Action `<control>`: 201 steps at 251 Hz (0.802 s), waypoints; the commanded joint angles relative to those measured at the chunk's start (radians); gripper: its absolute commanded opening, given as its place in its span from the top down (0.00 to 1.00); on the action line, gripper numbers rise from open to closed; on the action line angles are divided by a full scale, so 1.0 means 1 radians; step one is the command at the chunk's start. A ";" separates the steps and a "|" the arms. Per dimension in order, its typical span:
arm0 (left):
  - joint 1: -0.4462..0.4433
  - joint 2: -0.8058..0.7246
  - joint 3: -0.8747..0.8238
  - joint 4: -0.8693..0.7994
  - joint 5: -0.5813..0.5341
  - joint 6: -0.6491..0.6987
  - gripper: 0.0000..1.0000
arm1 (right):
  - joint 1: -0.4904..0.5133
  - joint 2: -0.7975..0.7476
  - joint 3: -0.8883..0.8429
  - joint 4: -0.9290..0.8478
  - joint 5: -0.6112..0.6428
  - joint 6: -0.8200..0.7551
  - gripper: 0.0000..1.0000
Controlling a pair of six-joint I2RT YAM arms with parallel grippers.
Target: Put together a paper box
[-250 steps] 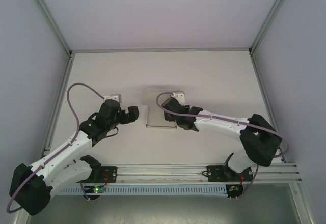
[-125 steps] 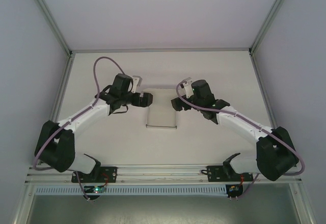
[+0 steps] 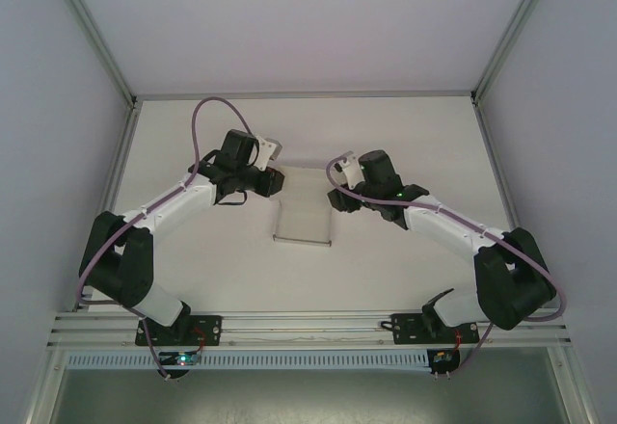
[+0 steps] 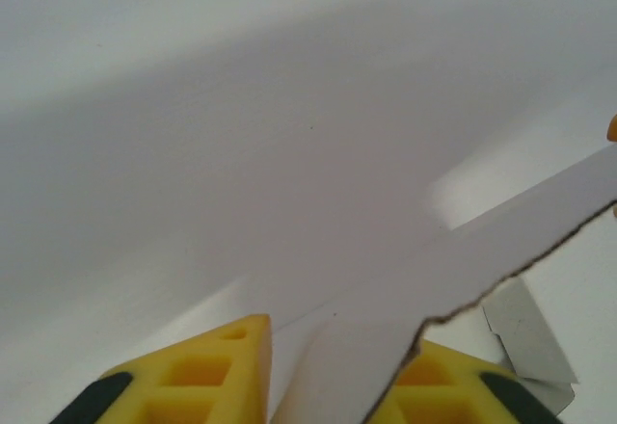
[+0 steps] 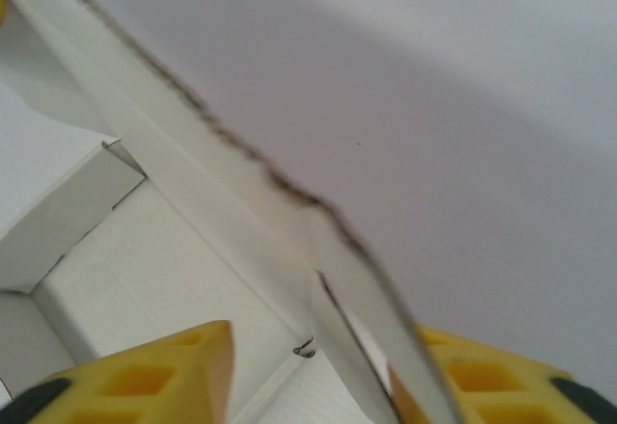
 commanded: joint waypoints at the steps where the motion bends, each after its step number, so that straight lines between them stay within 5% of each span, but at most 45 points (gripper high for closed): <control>1: -0.001 0.004 0.025 -0.036 0.010 0.011 0.83 | -0.004 -0.041 0.012 -0.015 0.021 0.015 0.59; 36: -0.018 0.003 0.024 -0.027 -0.003 -0.005 0.91 | 0.000 -0.048 0.008 -0.017 0.045 0.055 0.80; 75: -0.072 -0.006 0.022 -0.021 -0.139 -0.110 1.00 | 0.048 -0.058 0.013 -0.015 0.147 0.133 0.98; 146: -0.176 -0.088 -0.106 0.189 -0.424 -0.456 1.00 | 0.262 -0.046 0.023 0.038 0.647 0.422 1.00; 201: -0.292 -0.106 -0.208 0.399 -0.543 -0.439 1.00 | 0.298 -0.014 -0.087 0.355 0.626 0.520 1.00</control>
